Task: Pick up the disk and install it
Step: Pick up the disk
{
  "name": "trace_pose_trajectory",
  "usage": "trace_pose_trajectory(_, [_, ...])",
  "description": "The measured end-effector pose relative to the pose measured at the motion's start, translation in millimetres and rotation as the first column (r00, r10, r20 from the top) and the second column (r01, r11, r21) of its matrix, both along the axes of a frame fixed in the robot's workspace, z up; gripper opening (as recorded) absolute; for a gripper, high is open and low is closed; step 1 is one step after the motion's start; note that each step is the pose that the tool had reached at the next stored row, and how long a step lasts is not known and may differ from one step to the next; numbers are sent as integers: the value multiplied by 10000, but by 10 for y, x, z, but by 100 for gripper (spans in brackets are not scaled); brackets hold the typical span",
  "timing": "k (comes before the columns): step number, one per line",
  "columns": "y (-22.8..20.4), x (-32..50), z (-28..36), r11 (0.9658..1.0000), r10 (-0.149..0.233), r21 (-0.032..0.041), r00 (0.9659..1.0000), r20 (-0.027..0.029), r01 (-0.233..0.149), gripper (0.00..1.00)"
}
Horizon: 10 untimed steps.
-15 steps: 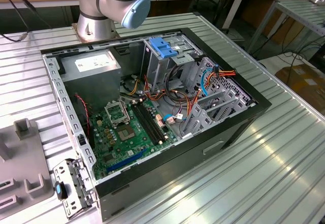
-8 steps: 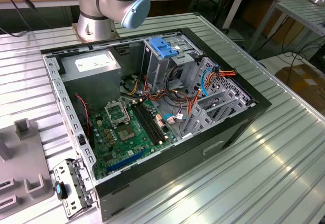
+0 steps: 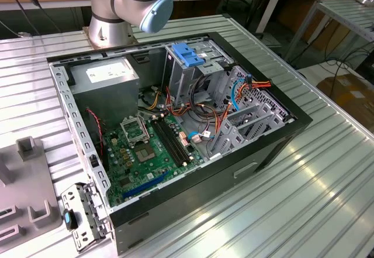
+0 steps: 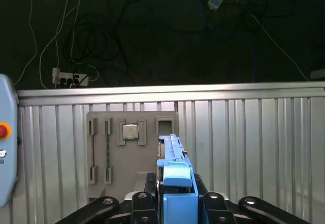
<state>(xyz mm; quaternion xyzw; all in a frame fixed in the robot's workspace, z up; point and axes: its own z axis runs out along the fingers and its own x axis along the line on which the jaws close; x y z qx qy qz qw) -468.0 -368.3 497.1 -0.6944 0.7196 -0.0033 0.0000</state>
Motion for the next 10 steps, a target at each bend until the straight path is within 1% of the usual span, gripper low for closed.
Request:
trace_pose_trajectory(2, [0, 0, 17, 10000, 0, 0, 10000, 1, 0, 37])
trace_pose_trajectory(10, [0, 0, 19, 10000, 0, 0, 10000, 1, 0, 37])
